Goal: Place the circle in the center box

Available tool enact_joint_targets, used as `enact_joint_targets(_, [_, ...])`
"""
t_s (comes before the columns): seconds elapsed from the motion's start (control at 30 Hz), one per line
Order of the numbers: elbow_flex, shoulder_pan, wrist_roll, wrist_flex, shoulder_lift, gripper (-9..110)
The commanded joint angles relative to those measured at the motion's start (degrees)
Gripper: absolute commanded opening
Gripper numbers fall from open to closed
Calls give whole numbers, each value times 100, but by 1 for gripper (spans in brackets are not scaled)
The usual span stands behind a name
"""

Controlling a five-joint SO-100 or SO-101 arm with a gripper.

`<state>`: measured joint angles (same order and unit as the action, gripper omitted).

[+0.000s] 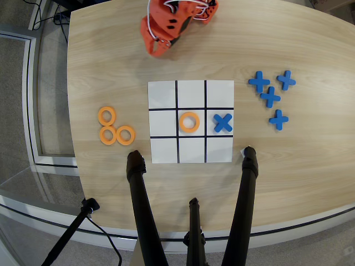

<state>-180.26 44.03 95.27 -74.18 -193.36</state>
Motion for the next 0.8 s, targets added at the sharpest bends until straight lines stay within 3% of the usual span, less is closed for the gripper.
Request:
enact_joint_targets(0.0, [-325, 729, 167, -9, -114, 0])
enact_joint_targets(0.2, [-325, 2004, 114, 0, -114, 0])
enact_joint_targets(0.47, [-325, 4693, 114, 0, -114, 0])
enact_joint_targets(0.77, [-325, 5080, 114, -9, -105, 0])
